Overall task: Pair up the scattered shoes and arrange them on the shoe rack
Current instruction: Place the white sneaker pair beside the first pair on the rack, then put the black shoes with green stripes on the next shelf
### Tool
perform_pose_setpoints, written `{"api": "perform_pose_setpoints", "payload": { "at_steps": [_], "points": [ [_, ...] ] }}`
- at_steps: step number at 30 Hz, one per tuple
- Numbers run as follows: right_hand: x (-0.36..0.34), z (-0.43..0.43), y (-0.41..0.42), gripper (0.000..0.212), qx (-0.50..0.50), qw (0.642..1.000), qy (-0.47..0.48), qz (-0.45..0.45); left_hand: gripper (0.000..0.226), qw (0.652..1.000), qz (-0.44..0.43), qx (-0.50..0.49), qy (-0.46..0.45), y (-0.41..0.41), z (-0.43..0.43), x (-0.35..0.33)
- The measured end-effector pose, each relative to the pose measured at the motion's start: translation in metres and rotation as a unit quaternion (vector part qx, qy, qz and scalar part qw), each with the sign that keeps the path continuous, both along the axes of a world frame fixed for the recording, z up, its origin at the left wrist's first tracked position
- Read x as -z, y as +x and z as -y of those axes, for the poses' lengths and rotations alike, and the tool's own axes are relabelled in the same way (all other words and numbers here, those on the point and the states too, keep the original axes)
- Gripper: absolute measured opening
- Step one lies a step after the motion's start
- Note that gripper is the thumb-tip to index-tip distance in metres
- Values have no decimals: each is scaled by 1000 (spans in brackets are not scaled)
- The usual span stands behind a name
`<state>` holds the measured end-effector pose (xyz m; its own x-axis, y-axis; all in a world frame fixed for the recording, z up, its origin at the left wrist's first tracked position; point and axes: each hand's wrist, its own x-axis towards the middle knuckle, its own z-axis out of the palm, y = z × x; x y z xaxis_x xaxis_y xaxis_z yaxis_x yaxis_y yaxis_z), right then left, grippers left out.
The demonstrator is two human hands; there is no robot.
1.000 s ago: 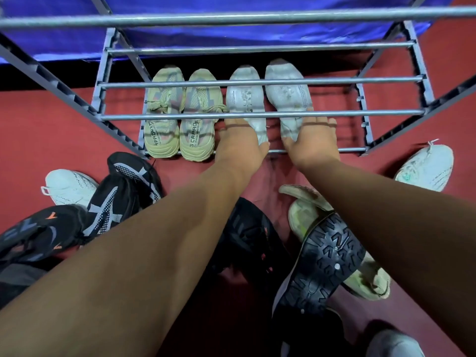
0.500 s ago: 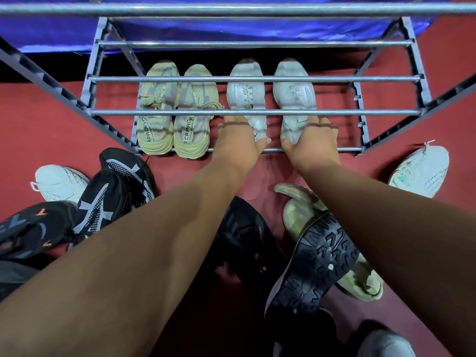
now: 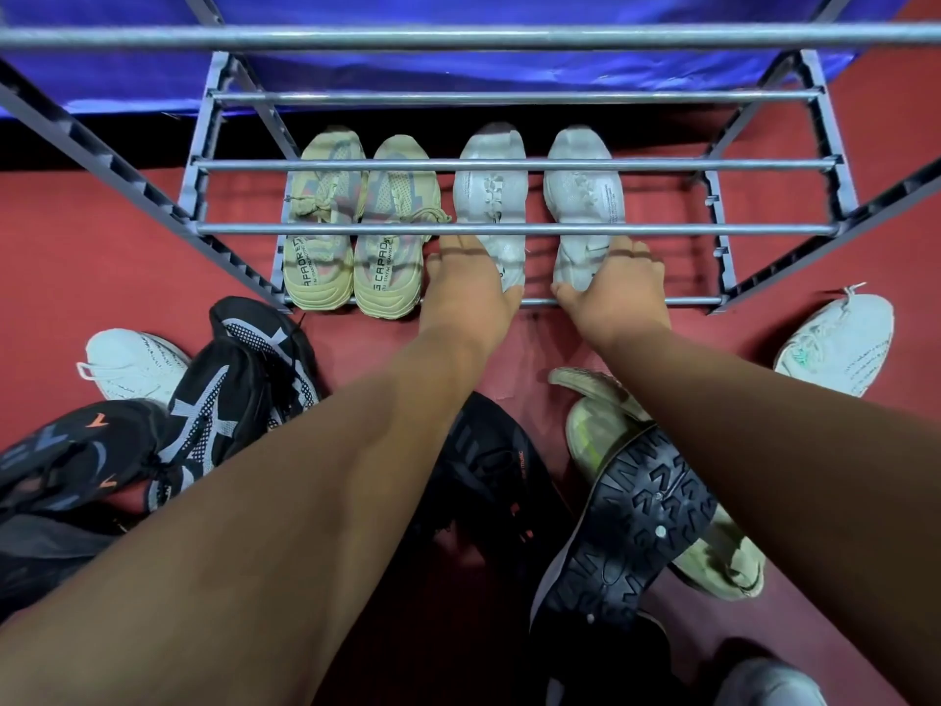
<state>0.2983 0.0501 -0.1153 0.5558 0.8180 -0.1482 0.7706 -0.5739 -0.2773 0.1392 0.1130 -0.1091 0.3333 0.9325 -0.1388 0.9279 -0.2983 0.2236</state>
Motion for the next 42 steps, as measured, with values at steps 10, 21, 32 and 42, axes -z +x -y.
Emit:
{"api": "perform_pose_setpoints", "payload": {
  "at_steps": [10,21,32,42],
  "points": [
    [-2,2,-8,73,-16,1000,-13,17,94,997,51,-21,-47,5,7,-2],
    [-36,40,-27,89,-2,998,-37,-43,55,990,73,44,-115,-62,34,-30],
    [-90,128,-105,57,-65,993,-87,-49,31,976,8,-28,-217,-171,149,-68],
    [-95,282,-123,59,-14,977,-194,-89,46,943,-95,118,-296,-161,274,-85]
  ]
}}
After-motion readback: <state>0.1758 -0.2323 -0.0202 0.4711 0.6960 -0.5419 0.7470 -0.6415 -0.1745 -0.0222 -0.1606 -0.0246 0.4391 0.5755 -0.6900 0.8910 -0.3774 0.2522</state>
